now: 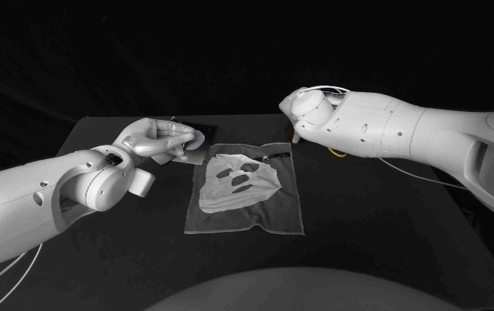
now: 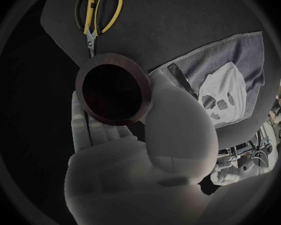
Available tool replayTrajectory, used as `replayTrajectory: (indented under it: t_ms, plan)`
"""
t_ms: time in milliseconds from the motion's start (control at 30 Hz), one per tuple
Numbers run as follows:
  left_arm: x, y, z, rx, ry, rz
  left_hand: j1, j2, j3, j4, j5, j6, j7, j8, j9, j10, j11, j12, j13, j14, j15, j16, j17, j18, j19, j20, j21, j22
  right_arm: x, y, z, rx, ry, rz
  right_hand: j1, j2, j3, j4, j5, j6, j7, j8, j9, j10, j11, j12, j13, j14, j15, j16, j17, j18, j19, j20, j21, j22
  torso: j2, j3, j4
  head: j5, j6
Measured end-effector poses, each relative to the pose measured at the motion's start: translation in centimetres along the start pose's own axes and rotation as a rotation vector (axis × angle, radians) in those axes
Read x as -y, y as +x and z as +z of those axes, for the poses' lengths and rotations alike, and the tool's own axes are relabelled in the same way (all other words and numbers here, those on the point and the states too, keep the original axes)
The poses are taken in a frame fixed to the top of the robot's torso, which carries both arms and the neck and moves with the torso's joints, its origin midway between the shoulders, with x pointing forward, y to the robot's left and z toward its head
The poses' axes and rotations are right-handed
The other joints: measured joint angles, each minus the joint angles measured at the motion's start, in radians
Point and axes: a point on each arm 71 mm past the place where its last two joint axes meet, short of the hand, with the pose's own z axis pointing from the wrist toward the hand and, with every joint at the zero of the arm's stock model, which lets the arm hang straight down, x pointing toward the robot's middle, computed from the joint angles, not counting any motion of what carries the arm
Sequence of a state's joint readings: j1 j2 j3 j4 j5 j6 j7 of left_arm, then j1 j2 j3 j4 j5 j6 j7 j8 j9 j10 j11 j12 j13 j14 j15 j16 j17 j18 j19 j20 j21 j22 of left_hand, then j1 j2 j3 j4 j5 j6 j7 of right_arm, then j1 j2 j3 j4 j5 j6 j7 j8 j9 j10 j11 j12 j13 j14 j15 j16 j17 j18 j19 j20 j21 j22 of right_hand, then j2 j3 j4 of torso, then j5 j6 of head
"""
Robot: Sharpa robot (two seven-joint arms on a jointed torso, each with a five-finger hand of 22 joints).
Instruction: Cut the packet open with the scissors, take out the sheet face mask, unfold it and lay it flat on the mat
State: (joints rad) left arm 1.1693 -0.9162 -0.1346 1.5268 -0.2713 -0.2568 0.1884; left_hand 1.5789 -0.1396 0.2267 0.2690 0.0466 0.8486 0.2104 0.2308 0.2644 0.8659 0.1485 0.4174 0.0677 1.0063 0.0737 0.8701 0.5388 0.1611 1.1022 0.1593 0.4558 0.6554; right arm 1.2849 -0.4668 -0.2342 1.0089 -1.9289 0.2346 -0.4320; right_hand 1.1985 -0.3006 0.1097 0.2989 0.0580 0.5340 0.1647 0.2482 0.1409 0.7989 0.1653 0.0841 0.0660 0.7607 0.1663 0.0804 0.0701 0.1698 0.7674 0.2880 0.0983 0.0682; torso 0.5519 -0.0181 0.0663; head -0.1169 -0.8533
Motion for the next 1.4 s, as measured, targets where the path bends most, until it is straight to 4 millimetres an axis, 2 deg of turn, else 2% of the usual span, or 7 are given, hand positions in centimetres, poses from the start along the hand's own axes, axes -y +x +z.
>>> replayTrajectory:
  t_ms: [233, 333, 567, 867, 1133, 1233, 1400]
  plan:
    - [0.0, -0.1, 0.0, 0.001, -0.001, 0.0, 0.0, 0.0, 0.0, 0.0, 0.0, 0.0, 0.0, 0.0, 0.0, 0.0, 0.0, 0.0, 0.0, 0.0, 0.0, 0.0, 0.0, 0.0, 0.0, 0.0, 0.0, 0.0, 0.3, 0.2, 0.1, 0.029, -0.011, 0.027, 0.021, -0.003, -0.025, 0.0, 0.0, -0.049, -0.033, 0.031, 0.011, -0.045, 0.008, 0.0, 0.0, -0.079, 0.012, -0.015, -0.006, 0.0, 0.0, 0.0, -0.006, 0.0, 0.0, -0.0002, 0.0007, 0.001, 0.002]
    - [0.0, -0.1, -0.1, 0.003, -0.002, 0.0, 0.0, 0.0, 0.0, 0.0, 0.0, 0.0, 0.0, 0.0, 0.0, 0.0, 0.0, 0.0, 0.0, 0.0, 0.0, 0.0, 0.0, 0.0, 0.0, 0.0, 0.0, 0.0, 0.8, 0.4, 0.1, 0.05, -0.012, 0.043, 0.027, -0.008, -0.094, 0.001, 0.001, -0.062, -0.046, 0.038, 0.015, -0.069, 0.006, 0.0, -0.001, -0.143, 0.018, -0.026, -0.012, -0.001, -0.025, 0.002, -0.013, -0.001, 0.0, -0.0001, 0.0006, 0.002, 0.003]
    - [-0.1, -0.2, -0.1, 0.004, -0.002, 0.001, 0.0, 0.0, 0.0, 0.0, 0.0, 0.0, 0.0, 0.0, 0.0, 0.0, 0.0, 0.0, 0.0, 0.0, 0.001, 0.0, 0.0, -0.001, 0.0, 0.0, 0.0, 0.0, 1.1, 0.5, -0.2, 0.115, -0.028, 0.08, 0.063, -0.009, -0.246, 0.002, 0.047, -0.1, -0.102, 0.054, 0.022, -0.12, -0.001, -0.013, -0.003, -0.284, 0.043, -0.039, -0.026, -0.039, -0.187, 0.004, -0.047, -0.015, 0.0, 0.0007, -0.0007, 0.004, 0.004]
    - [-0.1, -0.3, -0.2, 0.007, -0.004, 0.001, 0.0, 0.0, 0.0, 0.0, 0.0, 0.0, 0.0, 0.0, 0.0, 0.0, 0.0, 0.0, 0.0, -0.004, 0.003, 0.0, -0.002, -0.001, 0.0, 0.0, 0.0, 0.0, 2.5, 0.7, -1.1, 0.212, -0.054, 0.163, 0.1, -0.01, -0.331, 0.003, 0.104, -0.151, -0.153, 0.085, 0.036, -0.183, -0.012, -0.015, -0.001, -0.347, 0.075, -0.039, -0.027, -0.054, -0.227, 0.002, -0.047, -0.016, 0.0, 0.0012, -0.0007, 0.004, 0.004]
    - [-0.1, -0.4, -0.2, 0.009, -0.005, 0.001, 0.004, -0.004, 0.0, 0.0, 0.0, 0.001, -0.001, 0.0, -0.001, 0.0, 0.0, 0.0, 0.0, -0.006, 0.002, 0.0, -0.002, 0.001, 0.0, 0.0, 0.0, 0.001, 4.6, 1.1, -2.3, 0.27, -0.099, 0.326, 0.117, -0.009, -0.331, 0.003, 0.112, -0.159, -0.154, 0.15, 0.065, -0.168, -0.015, 0.021, 0.01, -0.339, 0.072, -0.039, -0.023, -0.071, -0.309, 0.001, -0.05, -0.02, -0.001, 0.0003, -0.0008, 0.006, 0.004]
    - [-0.1, -0.5, -0.2, 0.01, -0.005, 0.002, 0.004, -0.004, 0.0, 0.0, 0.0, 0.002, -0.002, 0.0, -0.001, 0.0, 0.0, 0.0, 0.0, -0.006, 0.002, 0.0, -0.002, 0.009, 0.0, 0.0, 0.0, 0.001, 5.2, 1.4, -2.5, 0.27, -0.117, 0.393, 0.127, -0.011, -0.331, 0.003, 0.112, -0.186, -0.162, 0.158, 0.07, -0.194, 0.0, 0.022, 0.009, -0.377, 0.104, -0.039, -0.025, -0.071, -0.329, 0.0, -0.05, -0.02, -0.001, 0.0002, -0.0007, 0.006, 0.005]
    - [-0.2, -0.5, -0.2, 0.011, -0.006, 0.002, 0.004, -0.004, 0.0, 0.0, 0.0, -0.002, 0.002, 0.0, -0.001, 0.0, 0.0, 0.0, 0.0, -0.006, 0.002, 0.0, -0.002, 0.009, 0.0, 0.0, 0.0, 0.001, 6.0, 2.0, -2.6, 0.263, -0.145, 0.503, 0.138, -0.011, -0.331, 0.003, 0.112, -0.242, -0.183, 0.162, 0.072, -0.246, 0.003, 0.014, 0.004, -0.44, 0.122, -0.042, -0.031, -0.086, -0.357, 0.003, -0.05, -0.021, -0.001, 0.0002, -0.0009, 0.004, 0.007]
